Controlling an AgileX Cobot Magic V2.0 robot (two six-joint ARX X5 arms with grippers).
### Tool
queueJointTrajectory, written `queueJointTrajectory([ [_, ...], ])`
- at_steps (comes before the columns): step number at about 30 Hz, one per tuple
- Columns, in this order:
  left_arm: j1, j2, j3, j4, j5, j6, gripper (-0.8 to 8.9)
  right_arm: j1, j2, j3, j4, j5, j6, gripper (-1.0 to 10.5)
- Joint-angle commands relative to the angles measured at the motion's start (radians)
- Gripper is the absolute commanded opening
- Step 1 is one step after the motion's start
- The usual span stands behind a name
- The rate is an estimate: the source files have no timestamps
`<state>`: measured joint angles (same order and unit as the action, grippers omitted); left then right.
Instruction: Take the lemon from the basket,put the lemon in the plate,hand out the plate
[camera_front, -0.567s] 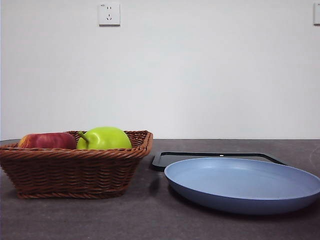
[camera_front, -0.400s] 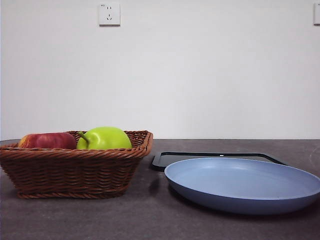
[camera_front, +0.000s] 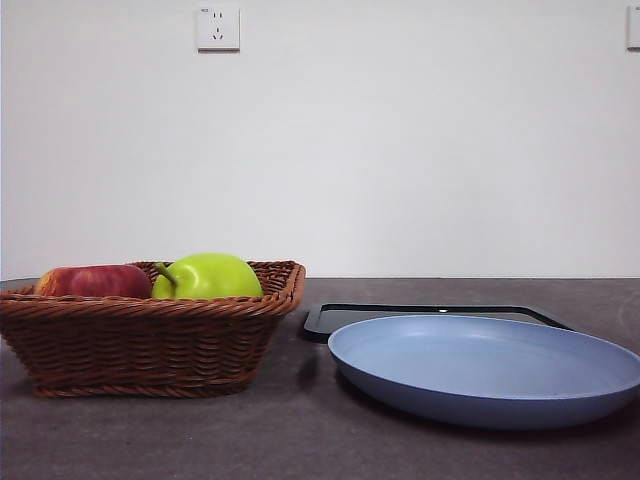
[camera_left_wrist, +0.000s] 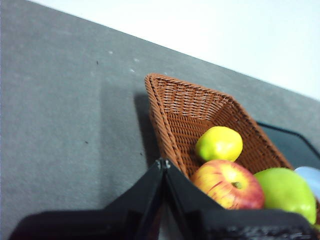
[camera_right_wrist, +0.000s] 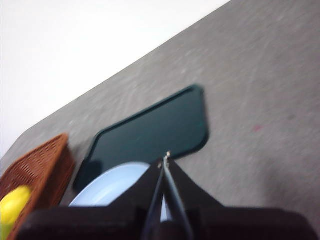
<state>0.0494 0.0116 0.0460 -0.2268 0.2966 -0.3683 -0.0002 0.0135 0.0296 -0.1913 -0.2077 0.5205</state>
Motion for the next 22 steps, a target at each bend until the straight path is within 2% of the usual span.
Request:
queueJointTrajectory([
  [1,0.003,0.027,0.050,-0.006,0.005,-0.060,0.07,0.002,0.029,0.035,-0.004,-0.032,0.025,0.0],
  [5,0.003,0.117,0.136,-0.014,0.031,-0.053,0.07,0.002,0.113,0.114,-0.027,-0.053,0.011,0.0],
  [10,0.003,0.262,0.265,-0.014,0.119,-0.033,0.07,0.002,0.241,0.230,-0.055,-0.083,-0.034,0.0],
  [14,0.002,0.365,0.369,-0.022,0.185,0.040,0.07,0.002,0.360,0.344,-0.111,-0.083,-0.106,0.0],
  [16,0.002,0.409,0.419,-0.047,0.186,0.066,0.06,0.002,0.414,0.396,-0.142,-0.093,-0.147,0.0],
  [22,0.002,0.579,0.585,-0.184,0.211,0.192,0.06,0.002,0.611,0.570,-0.275,-0.164,-0.271,0.0],
])
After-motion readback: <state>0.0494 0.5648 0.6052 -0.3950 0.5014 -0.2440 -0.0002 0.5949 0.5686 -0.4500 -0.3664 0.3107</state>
